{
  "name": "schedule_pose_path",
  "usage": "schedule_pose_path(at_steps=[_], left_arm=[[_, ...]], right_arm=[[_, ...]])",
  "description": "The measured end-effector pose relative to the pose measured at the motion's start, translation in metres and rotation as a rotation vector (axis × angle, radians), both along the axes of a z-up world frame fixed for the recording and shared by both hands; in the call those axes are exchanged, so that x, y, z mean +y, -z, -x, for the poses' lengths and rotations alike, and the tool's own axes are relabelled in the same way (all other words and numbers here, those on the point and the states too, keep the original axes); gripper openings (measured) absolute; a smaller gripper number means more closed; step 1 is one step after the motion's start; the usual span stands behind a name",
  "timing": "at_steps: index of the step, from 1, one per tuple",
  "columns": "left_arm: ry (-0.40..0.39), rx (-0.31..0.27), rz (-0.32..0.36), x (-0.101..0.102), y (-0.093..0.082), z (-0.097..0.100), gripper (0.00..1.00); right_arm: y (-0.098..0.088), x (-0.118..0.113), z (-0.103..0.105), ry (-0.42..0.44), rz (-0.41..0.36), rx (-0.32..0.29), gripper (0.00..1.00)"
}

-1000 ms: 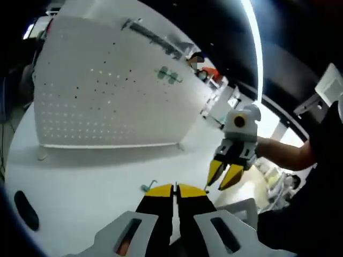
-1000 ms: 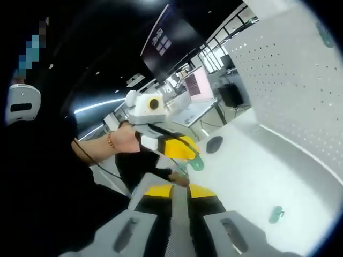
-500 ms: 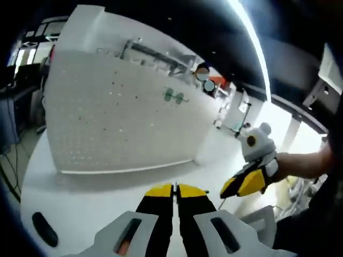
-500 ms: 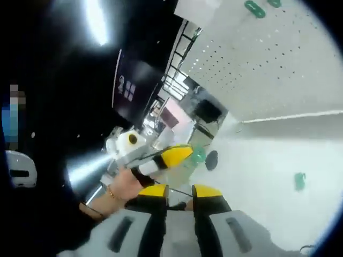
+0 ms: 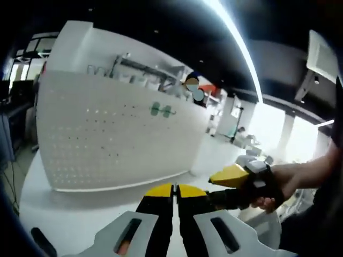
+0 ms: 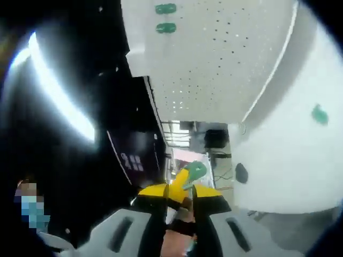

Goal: Insert the hook assembly into the mounting plate slot until the hook locks in place.

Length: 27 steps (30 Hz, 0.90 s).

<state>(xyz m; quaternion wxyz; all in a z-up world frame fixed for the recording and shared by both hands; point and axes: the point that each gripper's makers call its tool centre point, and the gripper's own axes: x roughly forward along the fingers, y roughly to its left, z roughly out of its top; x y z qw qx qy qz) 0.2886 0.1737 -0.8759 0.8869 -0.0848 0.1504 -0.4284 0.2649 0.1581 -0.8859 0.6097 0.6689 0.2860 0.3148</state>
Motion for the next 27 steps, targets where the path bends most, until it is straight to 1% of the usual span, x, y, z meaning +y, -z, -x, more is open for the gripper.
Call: schedule_pose_path(at_steps=[2, 4, 5, 6, 8, 10, 12, 14, 15, 16, 23, 27], left_arm=[[0.011, -0.02, -0.007, -0.005, -0.001, 0.001, 0.01], [0.03, -0.049, -0.022, -0.01, -0.002, 0.003, 0.01], [0.038, -0.054, -0.023, -0.012, -0.002, 0.004, 0.01], [0.049, -0.061, -0.018, -0.014, -0.003, 0.007, 0.01], [0.062, -0.082, -0.015, -0.016, -0.006, 0.011, 0.01], [0.065, -0.099, -0.028, -0.016, -0.005, 0.012, 0.01], [0.06, -0.108, -0.033, -0.014, -0.004, 0.012, 0.01], [0.052, -0.102, -0.021, -0.013, -0.004, 0.012, 0.01], [0.046, -0.108, -0.023, -0.013, -0.004, 0.012, 0.01], [0.043, -0.112, -0.026, -0.012, -0.004, 0.012, 0.01], [0.041, -0.116, -0.034, -0.011, -0.002, 0.013, 0.01], [0.043, -0.111, -0.034, -0.012, 0.0, 0.014, 0.01]], right_arm=[[0.003, -0.001, 0.0, 0.008, -0.006, 0.008, 0.14], [0.006, -0.005, -0.002, 0.026, -0.016, 0.033, 0.13], [0.005, -0.005, -0.002, 0.035, -0.032, 0.043, 0.13], [0.003, -0.007, -0.004, 0.047, -0.073, 0.073, 0.12], [0.003, -0.007, -0.004, 0.048, -0.101, 0.093, 0.08], [0.004, -0.005, -0.004, 0.032, -0.11, 0.097, 0.05], [0.004, -0.003, -0.003, 0.031, -0.105, 0.101, 0.05], [0.006, -0.002, -0.003, 0.024, -0.12, 0.112, 0.05], [0.006, -0.001, -0.001, 0.027, -0.141, 0.134, 0.05], [0.007, -0.001, -0.001, 0.027, -0.148, 0.142, 0.04], [0.007, 0.003, 0.005, 0.025, -0.151, 0.159, 0.03], [0.008, 0.002, 0.006, 0.036, -0.122, 0.149, 0.02]])
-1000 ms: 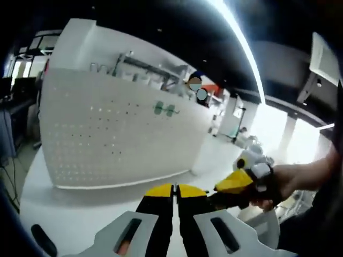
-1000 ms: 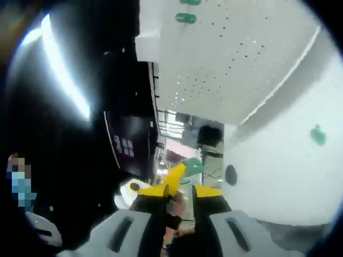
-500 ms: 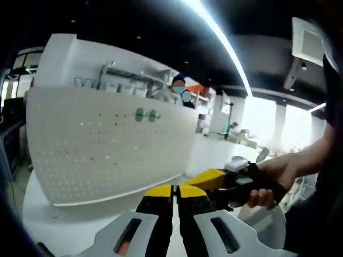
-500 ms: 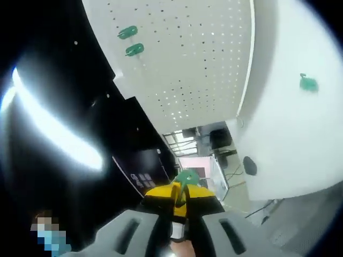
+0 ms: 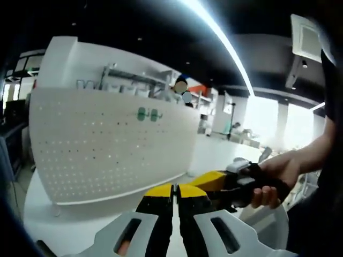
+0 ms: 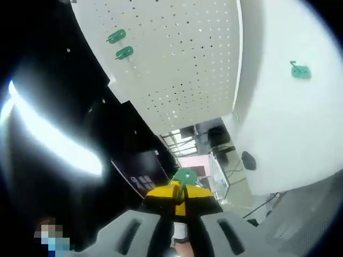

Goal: Insert the hook assembly into the mounting plate slot until the hook locks in place.

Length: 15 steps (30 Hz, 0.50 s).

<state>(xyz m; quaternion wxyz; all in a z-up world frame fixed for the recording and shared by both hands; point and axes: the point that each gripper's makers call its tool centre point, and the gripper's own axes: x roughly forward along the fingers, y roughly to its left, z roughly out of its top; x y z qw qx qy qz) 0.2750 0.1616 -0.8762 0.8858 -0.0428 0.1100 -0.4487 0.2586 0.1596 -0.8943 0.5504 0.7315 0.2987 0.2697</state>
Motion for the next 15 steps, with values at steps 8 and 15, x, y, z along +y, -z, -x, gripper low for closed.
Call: schedule_pose_path(at_steps=[8, 15], left_arm=[[0.015, 0.048, -0.012, -0.005, 0.011, -0.001, 0.03], [0.03, 0.098, -0.03, -0.007, 0.016, 0.0, 0.05]], right_arm=[[0.011, -0.01, -0.004, 0.01, 0.176, -0.084, 0.0], [0.012, -0.017, -0.01, -0.001, 0.373, -0.2, 0.0]])
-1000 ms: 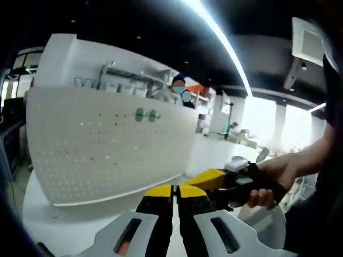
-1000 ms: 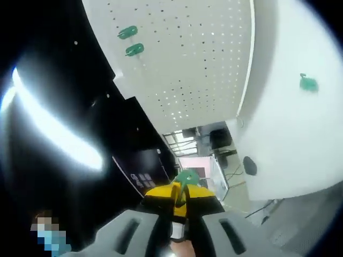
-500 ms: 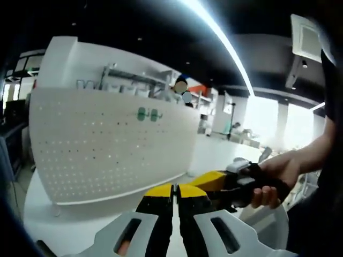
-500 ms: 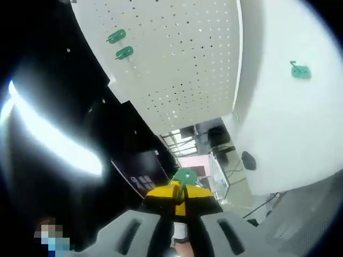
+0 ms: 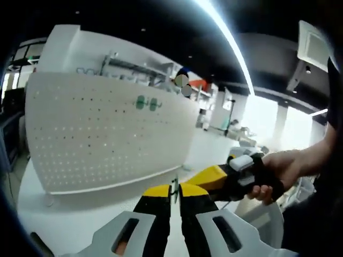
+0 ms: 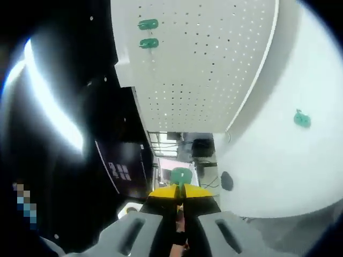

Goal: Insert the hook assembly into the mounting plate slot until the hook locks in place.

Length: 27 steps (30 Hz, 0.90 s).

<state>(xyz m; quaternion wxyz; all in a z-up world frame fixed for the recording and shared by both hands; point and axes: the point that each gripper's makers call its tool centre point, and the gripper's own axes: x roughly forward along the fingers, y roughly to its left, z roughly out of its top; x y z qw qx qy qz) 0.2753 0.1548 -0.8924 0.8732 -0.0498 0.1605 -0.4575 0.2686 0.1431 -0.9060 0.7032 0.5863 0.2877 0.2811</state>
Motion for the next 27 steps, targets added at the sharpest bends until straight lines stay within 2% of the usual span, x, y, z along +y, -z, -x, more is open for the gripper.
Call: schedule_pose_path(at_steps=[1, 2, 3, 4, 5, 6, 8, 10, 13, 17, 18, 20, 23, 27], left_arm=[[0.007, 0.003, -0.025, 0.0, 0.003, 0.001, 0.05], [0.011, -0.02, -0.032, 0.0, 0.002, 0.002, 0.05], [0.01, -0.018, -0.034, -0.001, 0.002, 0.002, 0.05], [0.014, -0.009, -0.049, -0.001, 0.005, 0.003, 0.05], [0.02, 0.005, -0.063, -0.001, 0.008, 0.004, 0.06], [0.019, 0.022, -0.077, 0.0, 0.013, 0.004, 0.08], [0.021, 0.036, -0.089, 0.0, 0.017, 0.006, 0.12], [0.024, 0.059, -0.095, 0.001, 0.021, 0.008, 0.14], [0.023, 0.077, -0.108, 0.001, 0.024, 0.008, 0.16], [0.049, 0.097, -0.112, -0.005, 0.025, 0.01, 0.21], [0.05, 0.103, -0.112, -0.006, 0.025, 0.011, 0.21], [0.048, 0.108, -0.107, -0.006, 0.025, 0.011, 0.21], [0.046, 0.114, -0.105, -0.007, 0.025, 0.01, 0.17], [0.044, 0.137, -0.084, -0.006, 0.025, 0.011, 0.07]], right_arm=[[0.0, 0.0, 0.0, -0.005, 0.01, -0.005, 0.0], [-0.003, -0.001, -0.001, -0.014, 0.026, -0.023, 0.0], [-0.006, -0.001, -0.001, -0.017, 0.033, -0.033, 0.0], [-0.006, -0.004, -0.003, -0.019, 0.082, -0.063, 0.0], [-0.005, -0.006, -0.004, -0.03, 0.143, -0.093, 0.0], [-0.002, -0.011, -0.006, -0.046, 0.265, -0.151, 0.0], [-0.003, -0.015, -0.007, -0.087, 0.436, -0.249, 0.0], [-0.008, -0.015, -0.006, -0.119, 0.534, -0.313, 0.0], [-0.011, -0.014, -0.003, -0.191, 0.731, -0.429, 0.0], [-0.016, -0.005, 0.003, -0.238, 0.811, -0.49, 0.0], [-0.015, -0.003, 0.004, -0.258, 0.877, -0.529, 0.0], [-0.013, 0.001, 0.007, -0.298, 0.96, -0.582, 0.0], [-0.013, 0.01, 0.011, -0.328, 0.977, -0.61, 0.0], [-0.011, 0.015, 0.014, -0.363, 1.038, -0.649, 0.0]])
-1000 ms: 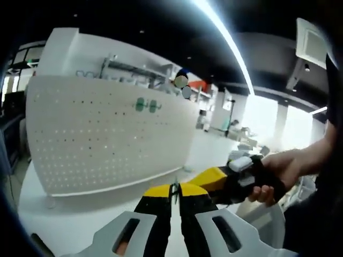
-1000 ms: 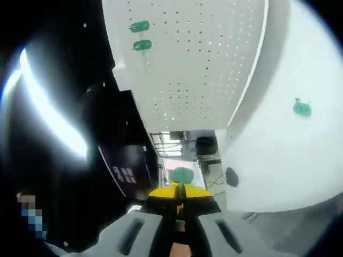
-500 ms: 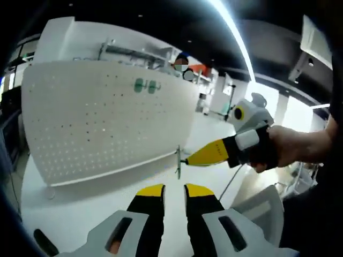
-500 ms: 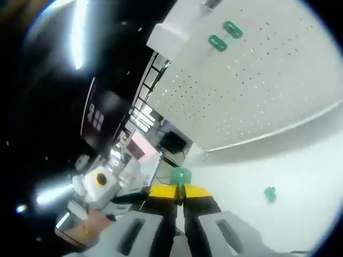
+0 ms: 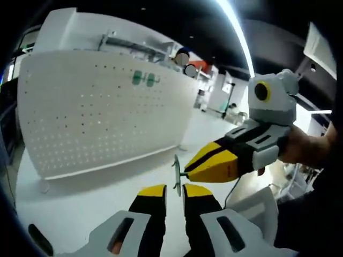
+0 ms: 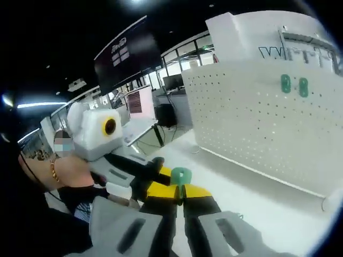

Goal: Insert the hook assembly into the mounting plate slot until the hook locks in place.

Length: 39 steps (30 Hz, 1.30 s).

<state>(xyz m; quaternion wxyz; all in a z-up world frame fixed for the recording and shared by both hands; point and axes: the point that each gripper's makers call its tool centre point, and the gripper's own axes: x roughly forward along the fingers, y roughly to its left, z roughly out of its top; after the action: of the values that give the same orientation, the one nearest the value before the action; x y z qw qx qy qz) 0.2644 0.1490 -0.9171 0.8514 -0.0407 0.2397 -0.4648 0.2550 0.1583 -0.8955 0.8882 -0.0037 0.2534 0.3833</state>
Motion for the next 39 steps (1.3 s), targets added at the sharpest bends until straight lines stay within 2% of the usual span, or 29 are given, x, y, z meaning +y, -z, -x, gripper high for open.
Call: schedule_pose_path(at_steps=[2, 12, 15, 18, 20, 24, 30, 33, 38, 39], left_arm=[[0.002, 0.023, 0.024, 0.0, -0.001, 0.002, 0.05], [-0.042, 0.03, 0.083, 0.004, -0.006, -0.002, 0.02], [-0.056, 0.033, 0.131, 0.003, -0.013, -0.004, 0.02], [-0.079, 0.023, 0.14, 0.007, -0.019, -0.008, 0.01], [-0.106, 0.016, 0.155, 0.012, -0.024, -0.011, 0.01], [-0.156, 0.049, 0.231, 0.016, -0.032, -0.017, 0.01], [-0.157, 0.048, 0.242, 0.011, -0.036, -0.018, 0.01], [-0.136, 0.028, 0.235, 0.005, -0.04, -0.013, 0.01], [-0.115, 0.008, 0.235, 0.0, -0.044, -0.008, 0.01], [-0.114, -0.002, 0.238, 0.0, -0.046, -0.007, 0.01]], right_arm=[[-0.001, 0.001, 0.0, -0.001, 0.007, -0.008, 0.0], [-0.008, 0.004, -0.004, -0.015, 0.027, -0.076, 0.02], [-0.017, 0.002, -0.006, 0.002, -0.025, -0.075, 0.02], [-0.041, -0.002, -0.003, 0.037, -0.118, -0.097, 0.02], [-0.05, -0.007, -0.001, 0.057, -0.127, -0.119, 0.02], [-0.059, -0.009, 0.003, 0.07, -0.121, -0.163, 0.06], [-0.051, -0.004, -0.003, 0.1, -0.167, -0.133, 0.12], [-0.047, -0.003, -0.008, 0.113, -0.191, -0.121, 0.12], [-0.049, 0.0, -0.013, 0.145, -0.292, -0.074, 0.08], [-0.048, 0.001, -0.014, 0.143, -0.285, -0.073, 0.08]])
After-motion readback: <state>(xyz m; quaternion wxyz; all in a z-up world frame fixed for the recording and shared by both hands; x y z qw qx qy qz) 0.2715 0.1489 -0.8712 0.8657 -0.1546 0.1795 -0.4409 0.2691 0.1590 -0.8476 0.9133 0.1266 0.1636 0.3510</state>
